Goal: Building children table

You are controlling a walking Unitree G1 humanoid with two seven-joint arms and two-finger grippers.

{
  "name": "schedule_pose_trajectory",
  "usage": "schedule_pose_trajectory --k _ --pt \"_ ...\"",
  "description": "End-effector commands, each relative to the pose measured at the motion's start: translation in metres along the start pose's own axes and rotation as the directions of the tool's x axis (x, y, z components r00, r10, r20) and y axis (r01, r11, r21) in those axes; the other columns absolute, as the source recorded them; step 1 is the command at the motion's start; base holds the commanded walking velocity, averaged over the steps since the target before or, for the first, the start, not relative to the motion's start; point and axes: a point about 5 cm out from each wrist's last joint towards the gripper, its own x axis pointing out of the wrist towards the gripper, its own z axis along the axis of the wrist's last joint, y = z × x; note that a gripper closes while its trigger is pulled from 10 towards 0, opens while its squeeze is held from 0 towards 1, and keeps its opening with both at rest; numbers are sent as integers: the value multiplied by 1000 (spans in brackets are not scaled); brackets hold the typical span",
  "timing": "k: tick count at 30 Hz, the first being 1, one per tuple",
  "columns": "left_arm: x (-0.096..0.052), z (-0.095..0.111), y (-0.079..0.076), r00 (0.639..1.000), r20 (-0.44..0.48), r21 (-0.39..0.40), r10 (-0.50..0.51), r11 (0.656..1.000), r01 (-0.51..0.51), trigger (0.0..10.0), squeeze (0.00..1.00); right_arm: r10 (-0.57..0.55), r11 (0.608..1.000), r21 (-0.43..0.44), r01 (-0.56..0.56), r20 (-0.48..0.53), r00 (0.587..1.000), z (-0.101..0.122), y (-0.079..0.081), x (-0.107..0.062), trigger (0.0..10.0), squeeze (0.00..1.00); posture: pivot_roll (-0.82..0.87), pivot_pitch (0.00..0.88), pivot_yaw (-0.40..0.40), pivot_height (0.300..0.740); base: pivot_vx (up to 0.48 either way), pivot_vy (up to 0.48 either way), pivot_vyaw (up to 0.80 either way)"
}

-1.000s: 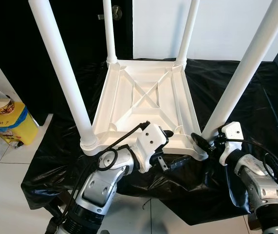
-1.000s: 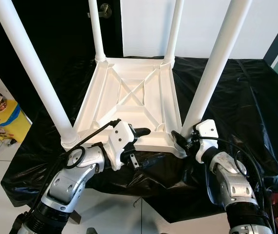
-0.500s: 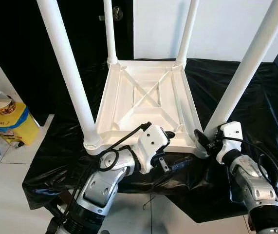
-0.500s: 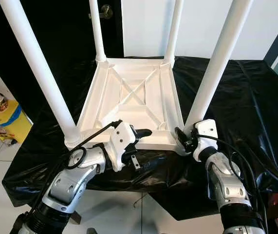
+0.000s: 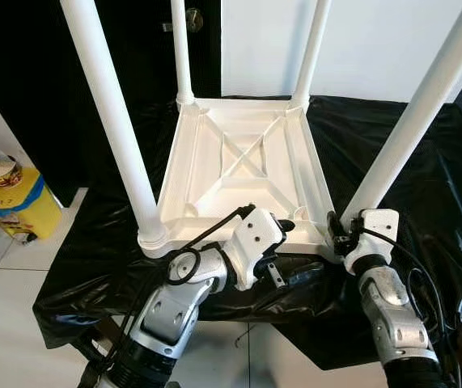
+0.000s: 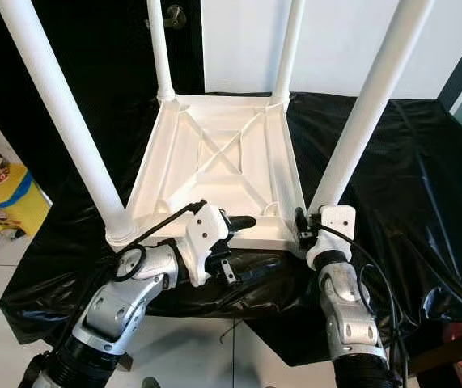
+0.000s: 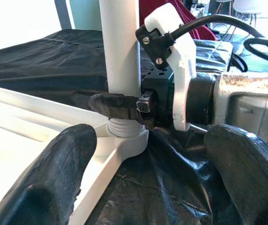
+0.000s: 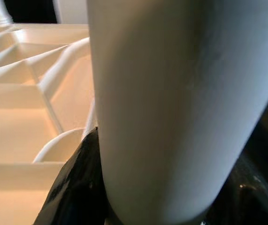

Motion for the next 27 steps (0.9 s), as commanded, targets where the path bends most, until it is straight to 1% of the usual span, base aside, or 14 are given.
schedule_pose_trajectory --k 1,2,3,4,5,13,19,20,21,24,26,27 --pt "1 -3 -1 999 -7 -12 36 999 -37 10000 0 -56 998 -3 56 -66 996 -13 1 -6 10000 0 -90 0 -51 740 0 0 0" --pt "1 -3 -1 999 -6 -15 39 999 -39 10000 0 -78 997 7 79 -49 996 -10 8 -7 10000 0 -92 0 -49 740 0 0 0" --pt "1 -3 -1 999 -6 -15 39 999 -39 10000 0 -78 997 7 79 -49 996 -10 8 -7 10000 0 -92 0 -49 740 0 0 0" --pt "1 -3 -1 999 -6 -18 40 999 -41 10000 0 -66 998 22 67 -38 997 -7 16 -7 10000 0 -92 0 -49 740 0 0 0" --pt "1 -3 -2 999 -6 -20 40 999 -40 10000 0 -47 999 20 47 -20 999 -4 20 -7 10000 0 -93 0 -47 740 0 0 0" --pt "1 -3 -2 999 -5 -20 40 999 -40 10000 0 -33 999 17 33 -18 999 -3 22 -9 10000 0 -89 0 -47 740 0 0 0" --pt "-1 -2 0 999 -11 -20 52 998 -52 10000 0 -45 999 3 46 -14 999 0 23 -10 10000 0 -93 13 -38 740 0 0 0" --pt "-1 -2 0 999 -10 -20 52 998 -52 10000 0 -49 999 0 49 -10 999 1 23 -10 10000 416 -93 13 -38 740 0 0 0" --pt "-1 -1 1 999 -10 -20 53 998 -53 10000 0 -50 999 7 50 2 999 4 22 -10 10000 1000 -92 16 -38 740 0 0 0" --pt "-1 -1 1 999 -8 -21 54 998 -54 10000 0 -46 999 11 45 18 999 7 21 -11 10000 1000 -92 17 -38 740 0 0 0" --pt "-1 0 1 998 -4 -24 57 998 -57 10000 0 -10 1000 15 9 57 998 14 16 -13 10000 1000 -93 17 -38 740 0 0 0" --pt "-1 0 1 998 -4 -24 57 998 -57 10000 0 -10 1000 15 9 57 998 14 16 -13 10000 1000 -93 17 -38 740 0 0 0"
